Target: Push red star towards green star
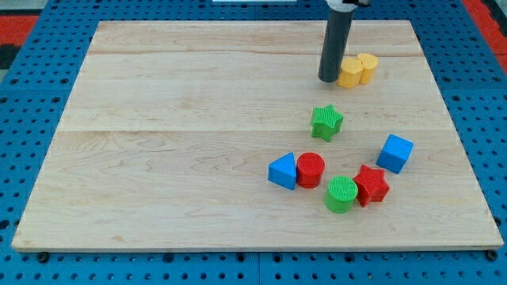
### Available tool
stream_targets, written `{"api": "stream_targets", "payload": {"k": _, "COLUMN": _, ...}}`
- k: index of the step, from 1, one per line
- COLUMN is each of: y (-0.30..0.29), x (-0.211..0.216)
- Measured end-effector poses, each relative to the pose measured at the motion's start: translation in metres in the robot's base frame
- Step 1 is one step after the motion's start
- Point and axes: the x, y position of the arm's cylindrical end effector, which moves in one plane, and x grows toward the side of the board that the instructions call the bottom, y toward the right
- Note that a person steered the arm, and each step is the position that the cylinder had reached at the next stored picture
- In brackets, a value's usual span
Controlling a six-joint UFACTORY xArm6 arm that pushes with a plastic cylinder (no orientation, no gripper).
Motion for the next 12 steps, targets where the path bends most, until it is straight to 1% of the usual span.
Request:
{"api": "stream_targets", "payload": {"k": 1, "y": 0.024, "x": 0.031}}
{"api": "stream_targets", "payload": {"k": 2, "y": 0.093, "x": 0.045}}
{"api": "stream_targets", "payload": {"k": 3, "y": 0.161, "x": 0.075}}
{"api": "stream_targets", "payload": {"k": 4, "y": 0.189, "x": 0.139}}
{"api": "stream_targets", "payload": {"k": 5, "y": 0.182, "x": 0.206}}
{"api": "stream_targets", "payload": {"k": 6, "y": 0.136, "x": 0.236}}
{"api": "stream_targets", "payload": {"k": 7, "y": 0.076, "x": 0.231}}
{"api": "stream_targets", "payload": {"k": 8, "y": 0.033, "x": 0.223}}
{"api": "stream_targets", "payload": {"k": 9, "y": 0.004, "x": 0.202}}
{"api": "stream_targets", "payload": {"k": 10, "y": -0.009, "x": 0.168}}
{"api": "stream_targets", "payload": {"k": 11, "y": -0.017, "x": 0.150}}
{"api": "stream_targets", "payload": {"k": 12, "y": -0.016, "x": 0.170}}
